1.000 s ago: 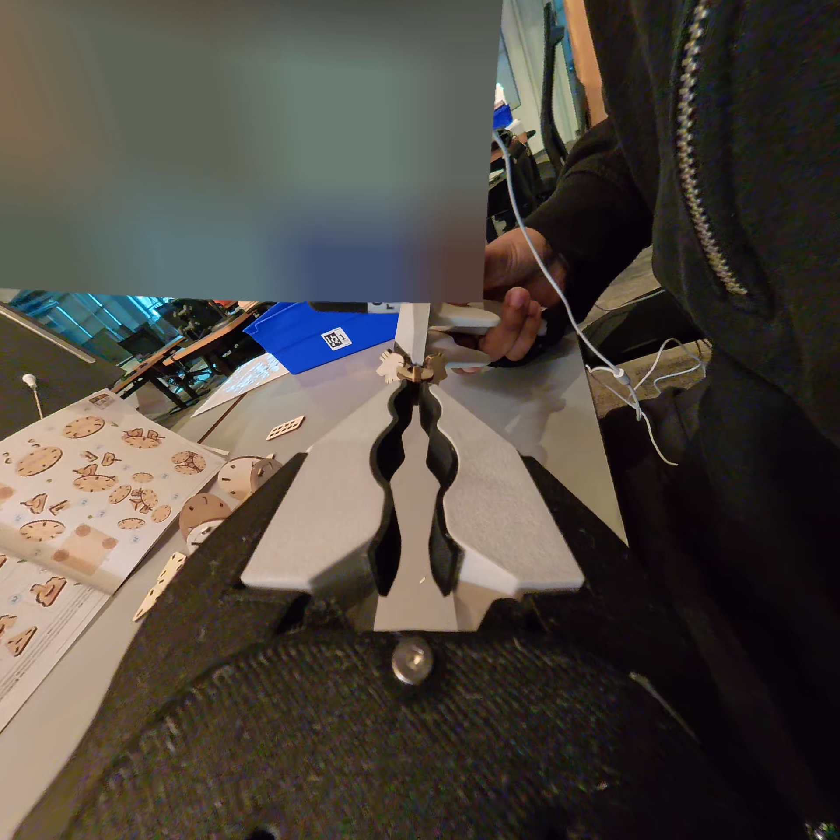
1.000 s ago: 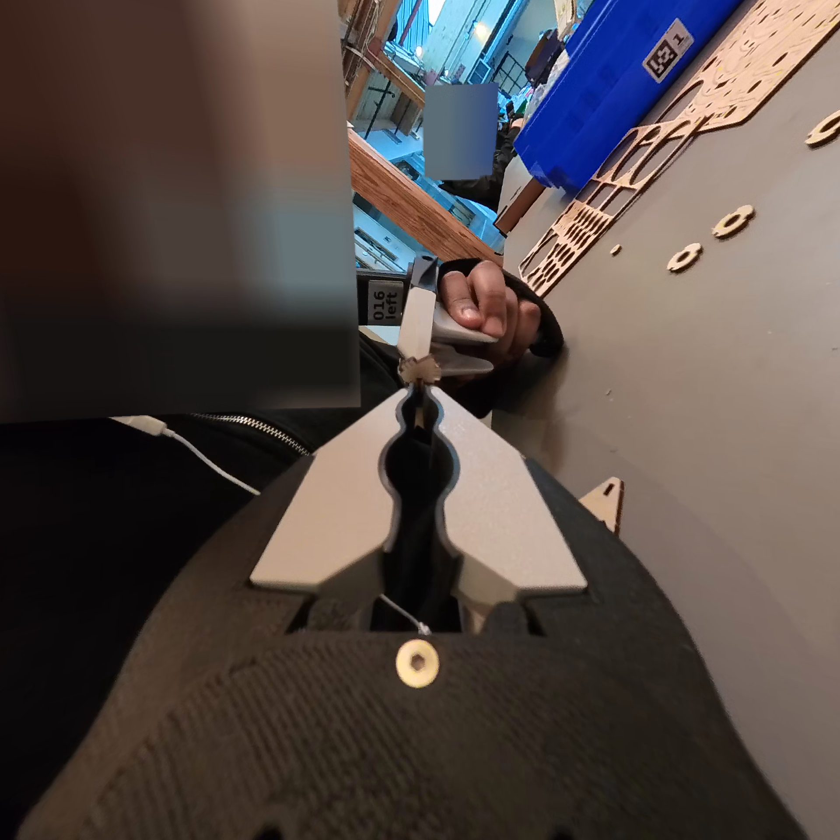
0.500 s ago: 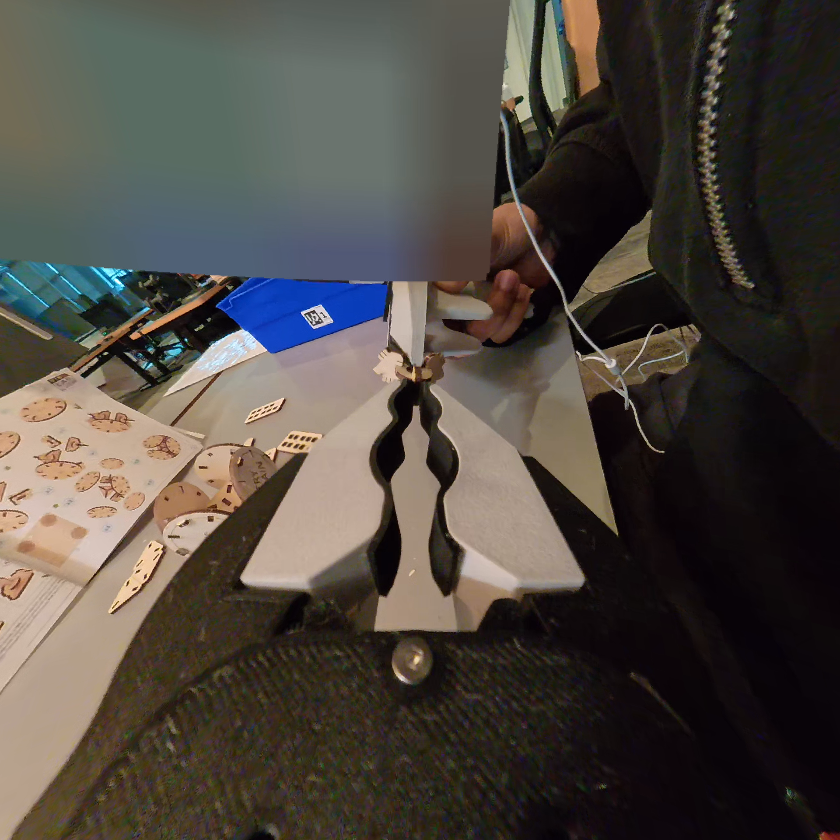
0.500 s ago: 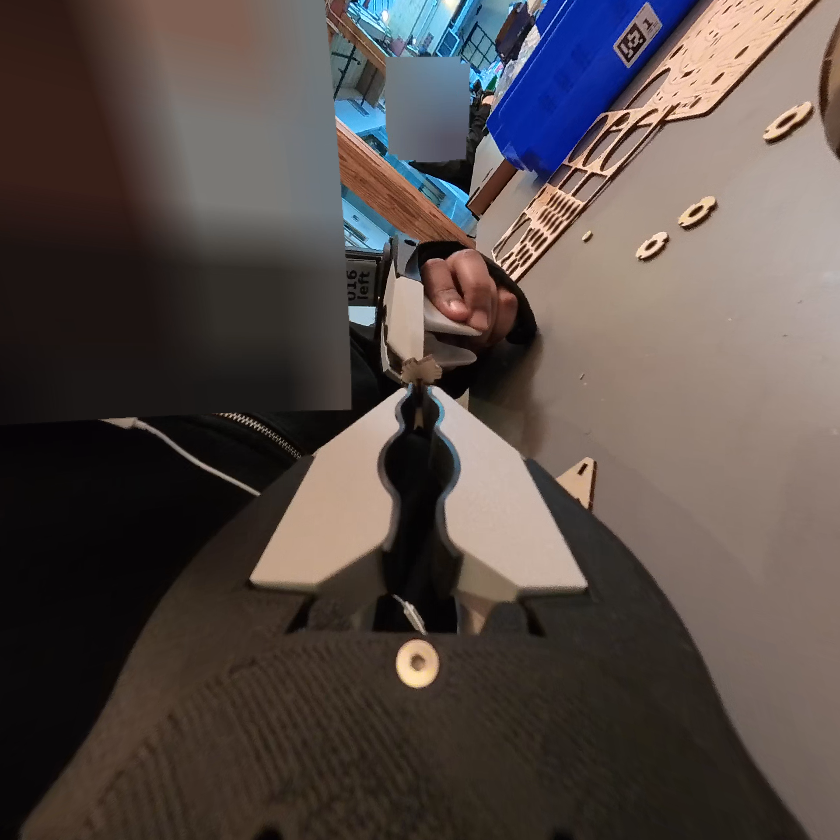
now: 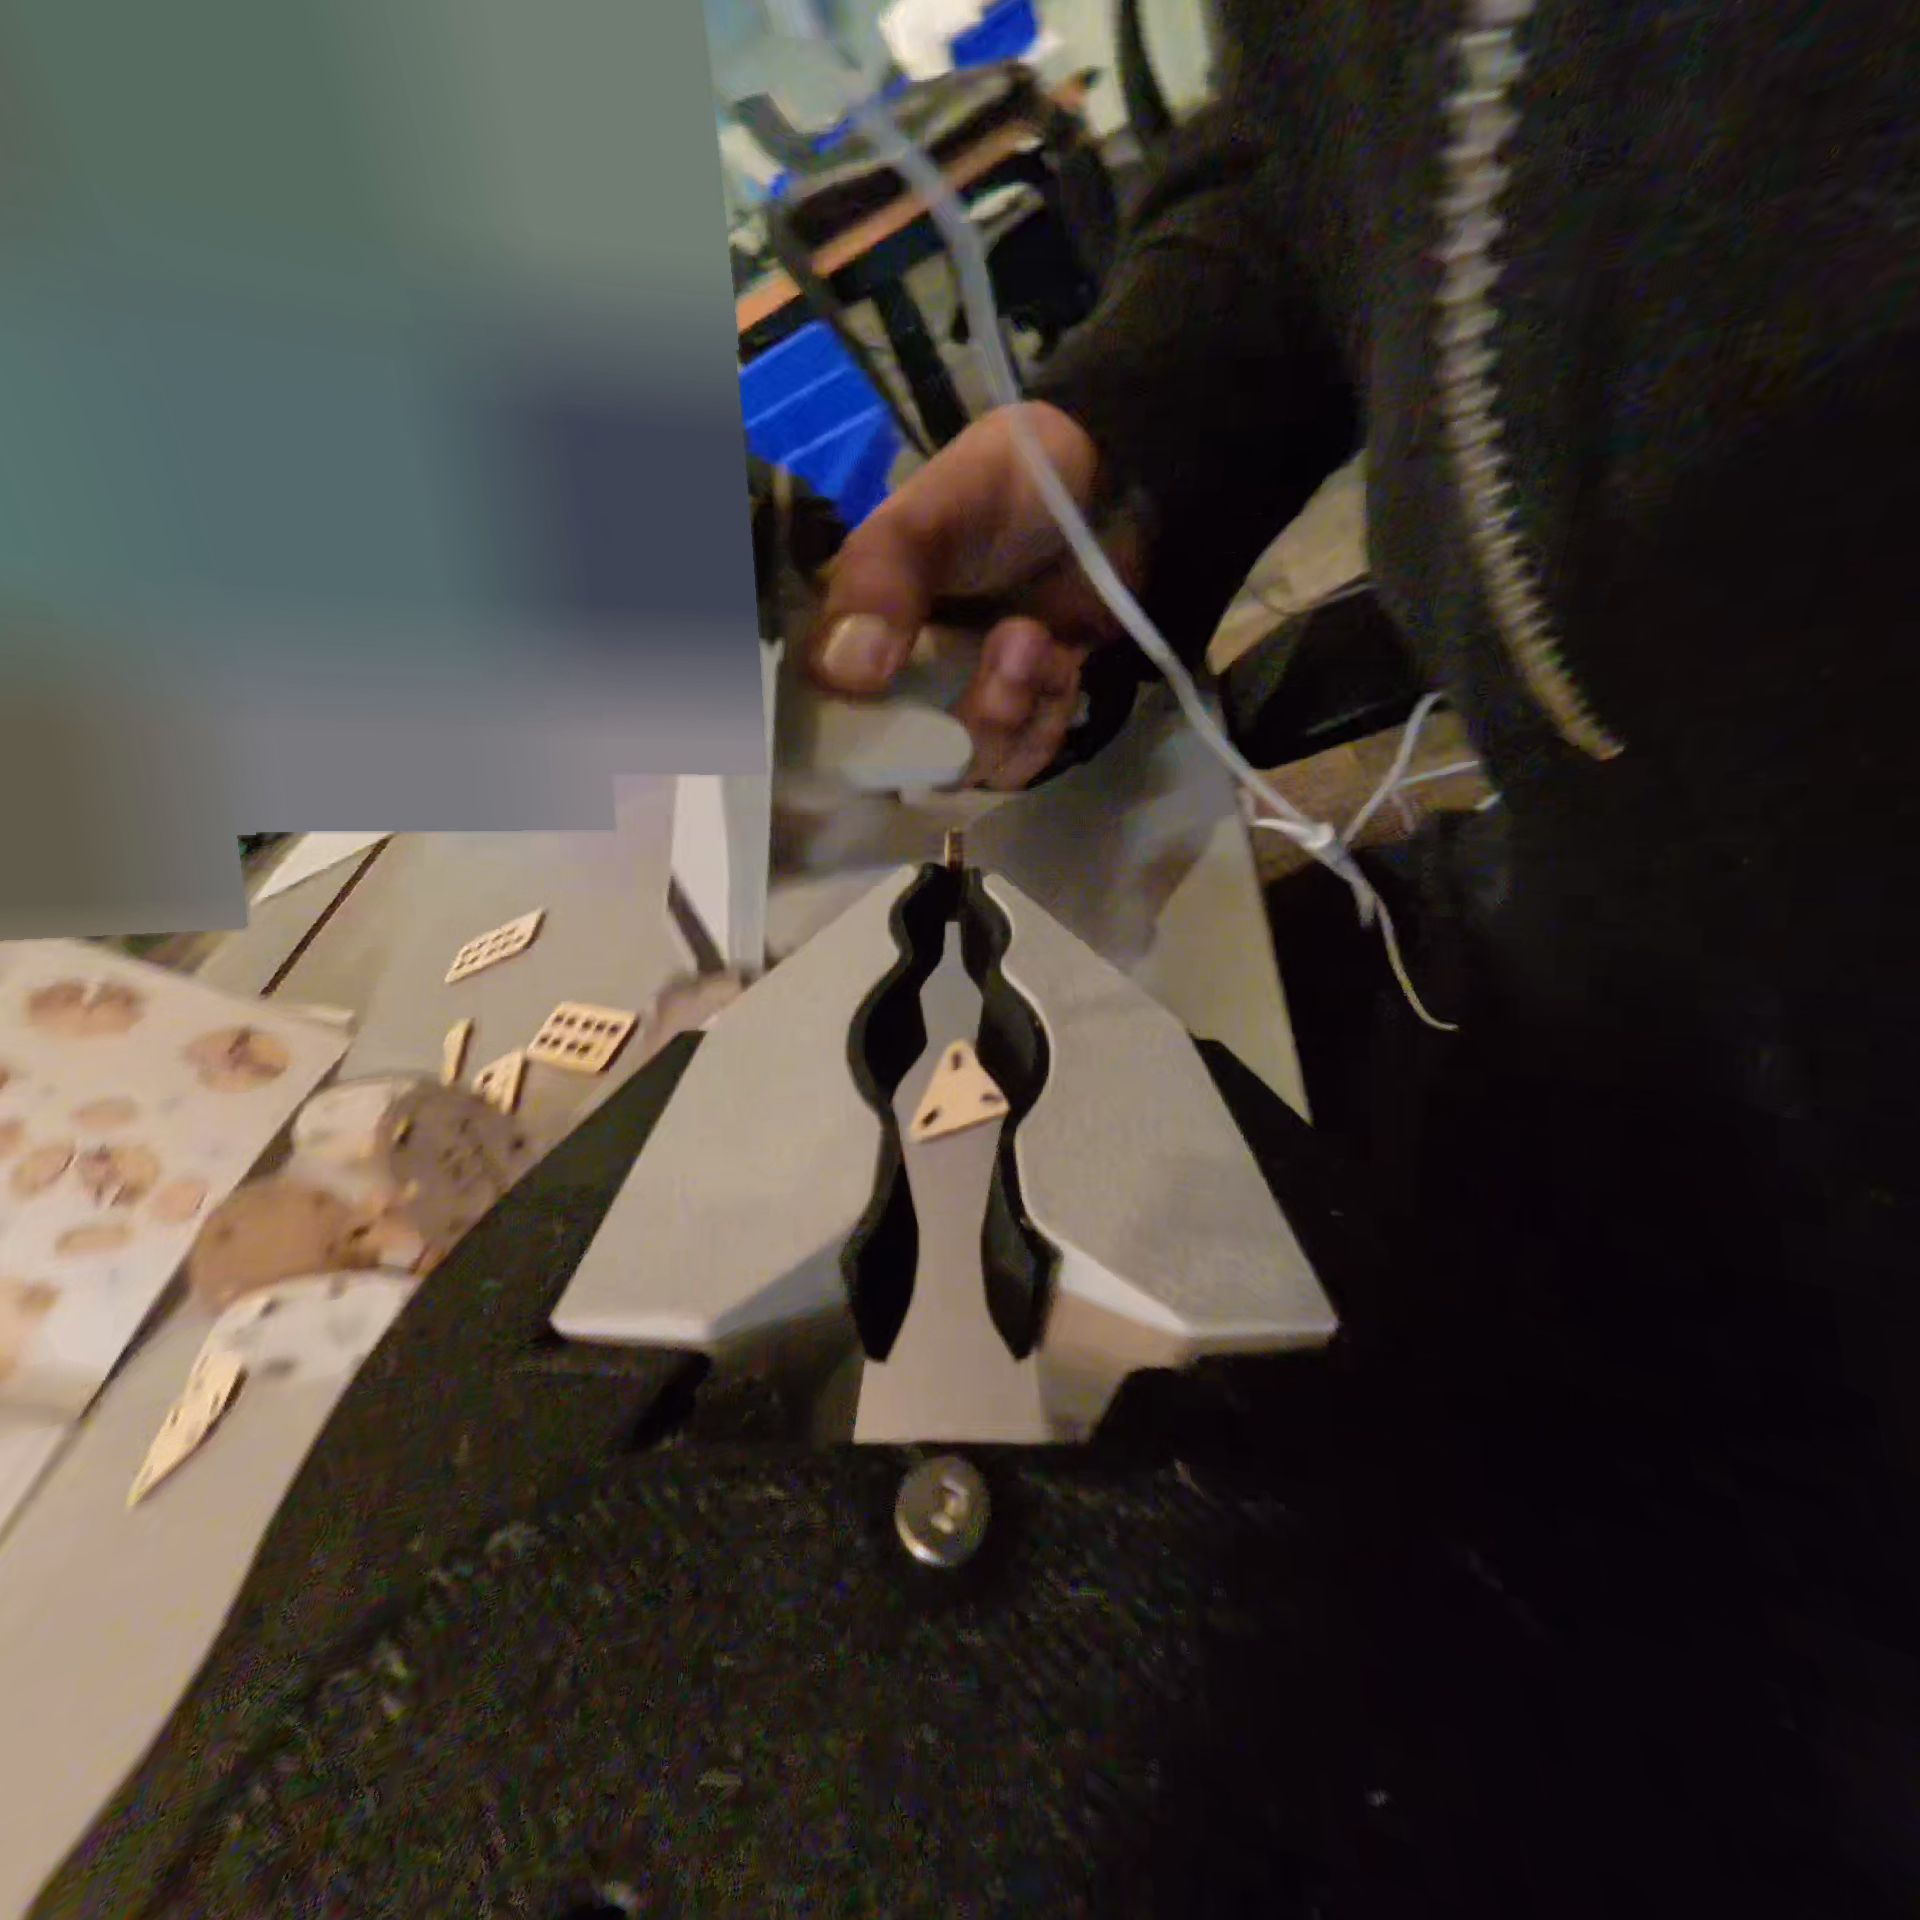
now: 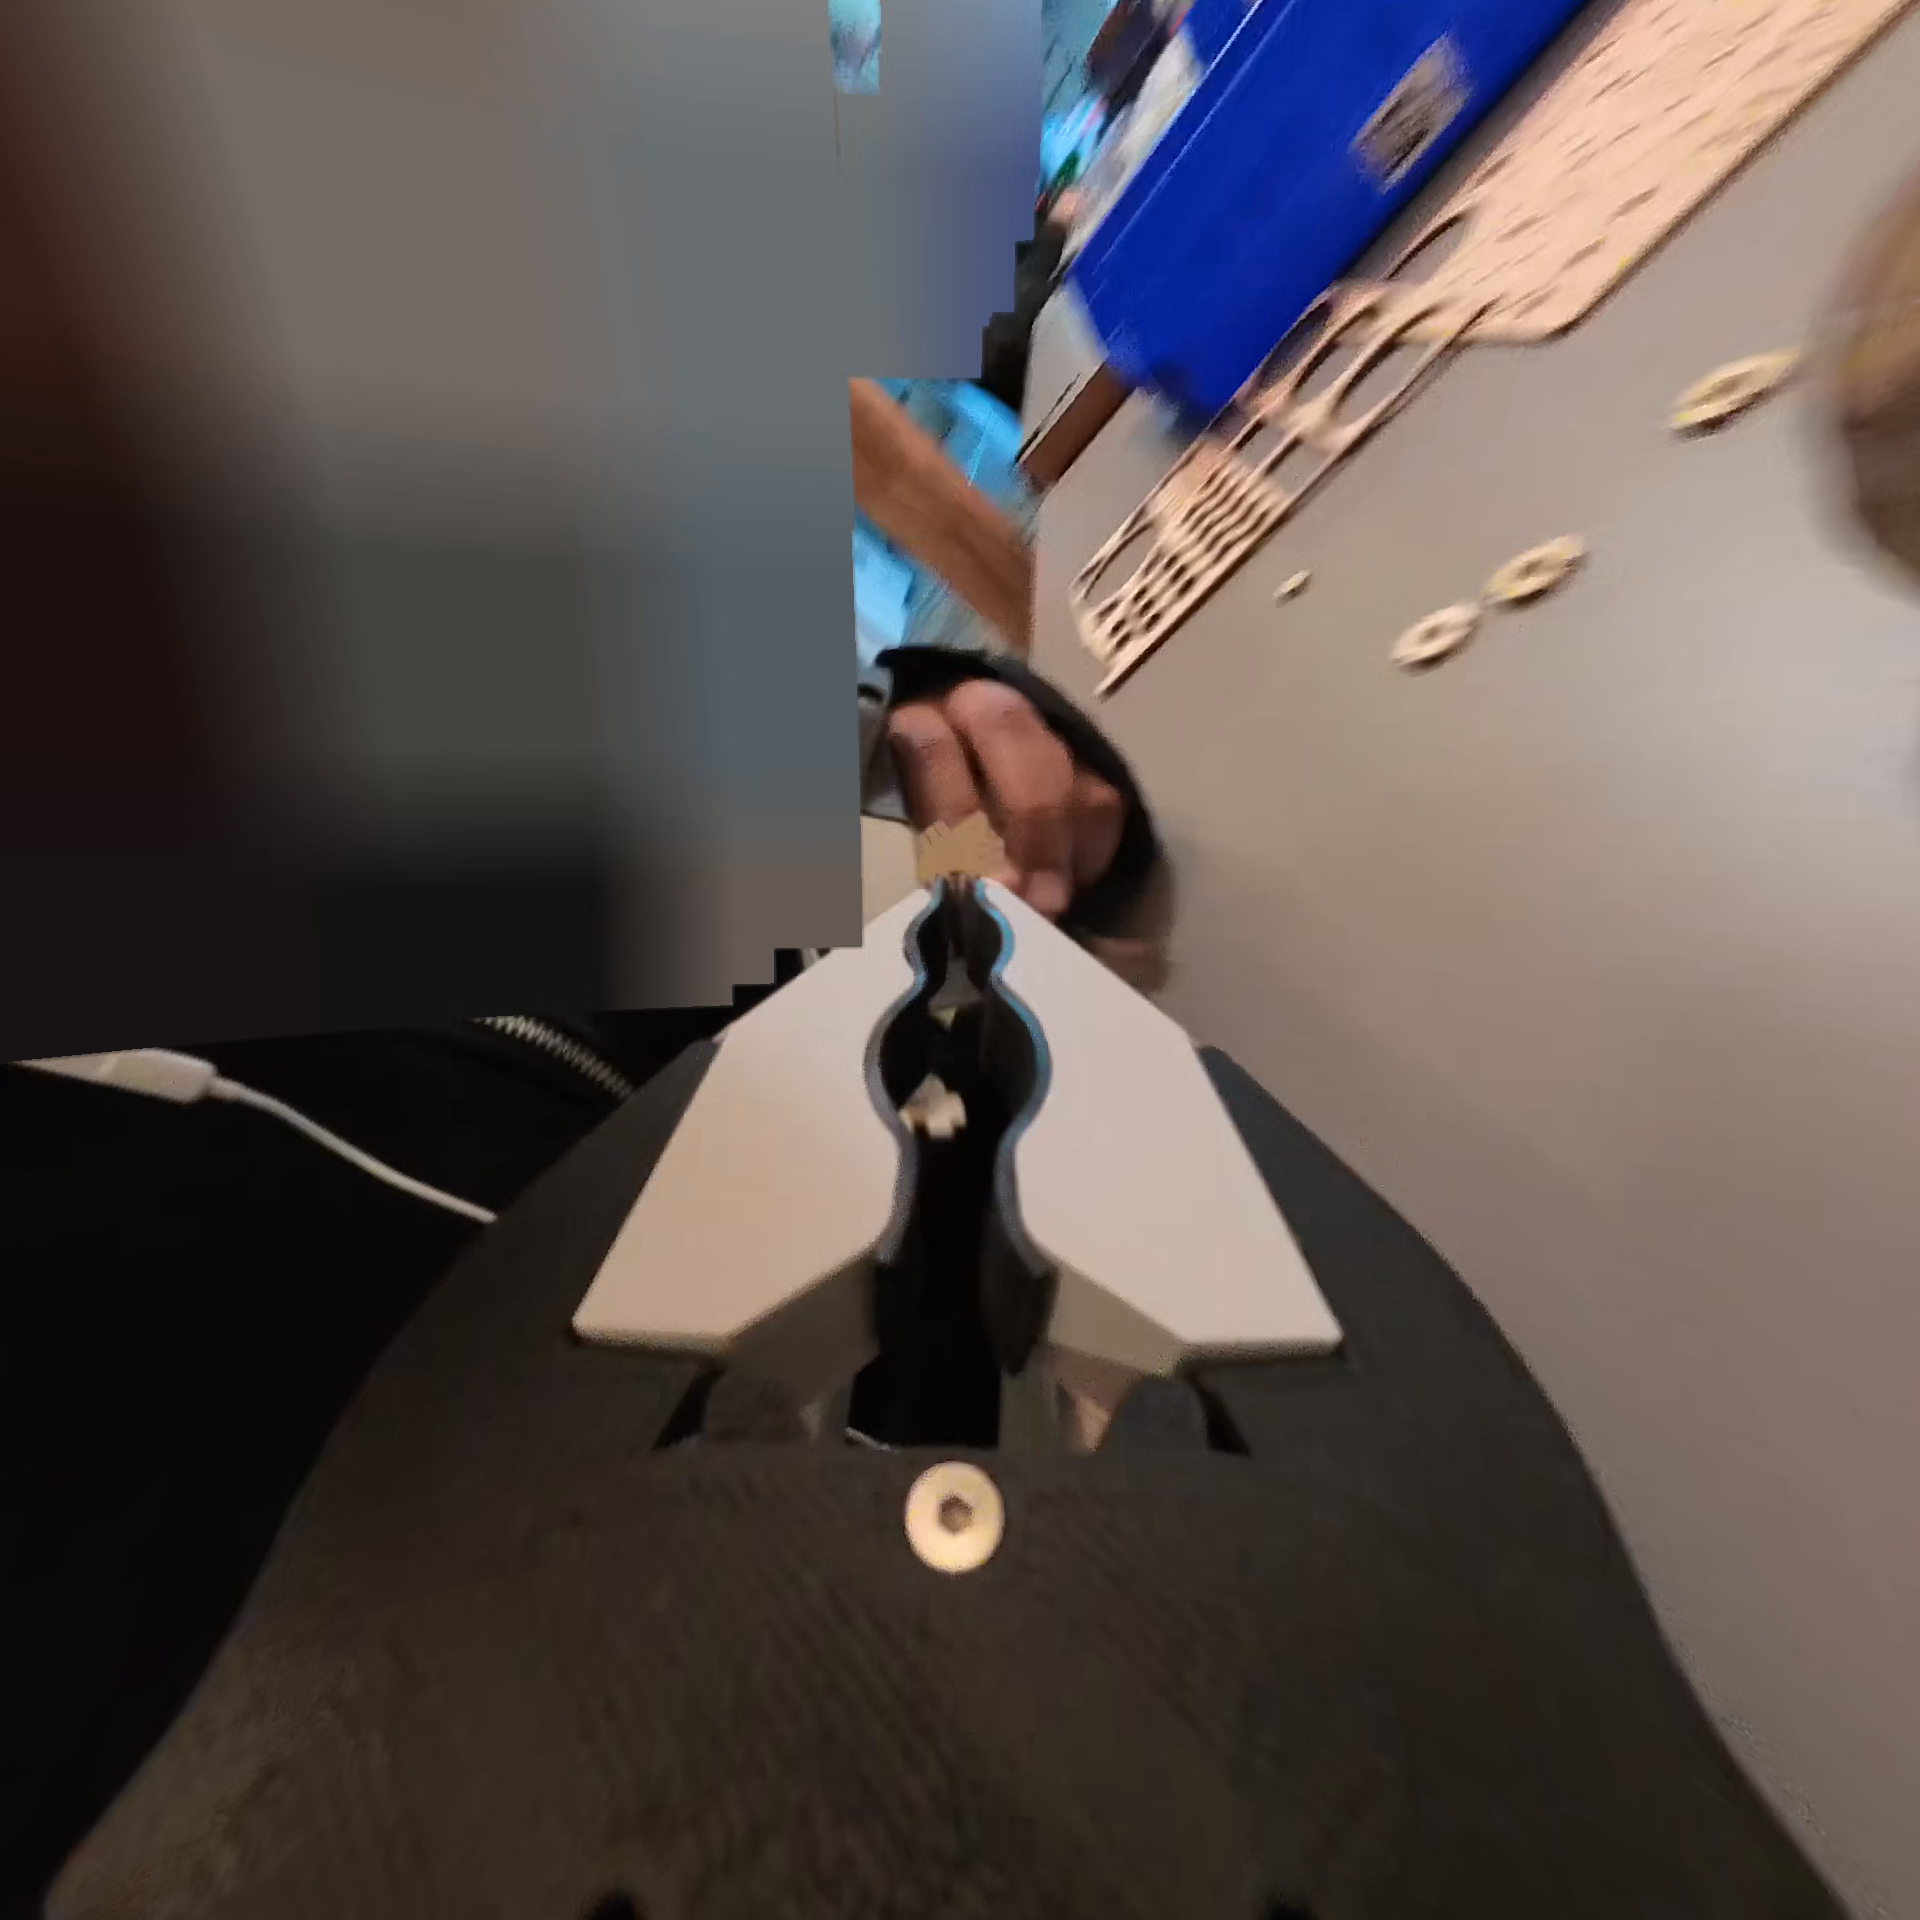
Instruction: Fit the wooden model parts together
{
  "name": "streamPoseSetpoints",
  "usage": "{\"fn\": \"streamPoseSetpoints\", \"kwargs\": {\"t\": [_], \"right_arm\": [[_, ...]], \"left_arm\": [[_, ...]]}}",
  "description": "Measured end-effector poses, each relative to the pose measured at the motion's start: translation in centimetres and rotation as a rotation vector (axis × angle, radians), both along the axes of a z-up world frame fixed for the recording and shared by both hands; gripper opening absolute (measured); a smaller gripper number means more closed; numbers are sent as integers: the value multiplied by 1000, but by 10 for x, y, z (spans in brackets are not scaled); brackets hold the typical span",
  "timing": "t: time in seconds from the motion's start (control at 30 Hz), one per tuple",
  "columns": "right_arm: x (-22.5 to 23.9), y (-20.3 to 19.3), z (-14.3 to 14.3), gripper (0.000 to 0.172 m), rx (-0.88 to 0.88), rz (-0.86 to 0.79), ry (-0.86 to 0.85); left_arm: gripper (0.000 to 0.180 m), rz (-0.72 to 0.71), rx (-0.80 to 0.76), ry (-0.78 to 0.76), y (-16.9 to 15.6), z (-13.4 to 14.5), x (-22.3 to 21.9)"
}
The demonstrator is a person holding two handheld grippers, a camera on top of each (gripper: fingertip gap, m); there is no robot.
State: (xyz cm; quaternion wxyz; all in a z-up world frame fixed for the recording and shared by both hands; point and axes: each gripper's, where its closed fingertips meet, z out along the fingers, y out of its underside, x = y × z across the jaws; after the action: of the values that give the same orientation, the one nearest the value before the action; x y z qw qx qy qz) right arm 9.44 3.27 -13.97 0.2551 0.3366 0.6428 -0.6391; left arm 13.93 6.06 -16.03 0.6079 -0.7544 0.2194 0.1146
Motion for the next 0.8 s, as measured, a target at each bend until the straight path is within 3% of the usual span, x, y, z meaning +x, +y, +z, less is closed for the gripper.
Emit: {"fn": "streamPoseSetpoints", "kwargs": {"t": [0.3, 0.6, 0.8], "right_arm": [[-31, 40, -11, 0, 5, -176, -64], [-33, 44, -41, 0, 111, -289, -106], [-44, 52, -49, 0, 169, -378, -119]], "left_arm": [[2, 142, 14, -4, -9, 2, -38], [1, 269, 47, -174, -10, 13, -74], [1, 369, -10, -59, -7, 1, -90]]}}
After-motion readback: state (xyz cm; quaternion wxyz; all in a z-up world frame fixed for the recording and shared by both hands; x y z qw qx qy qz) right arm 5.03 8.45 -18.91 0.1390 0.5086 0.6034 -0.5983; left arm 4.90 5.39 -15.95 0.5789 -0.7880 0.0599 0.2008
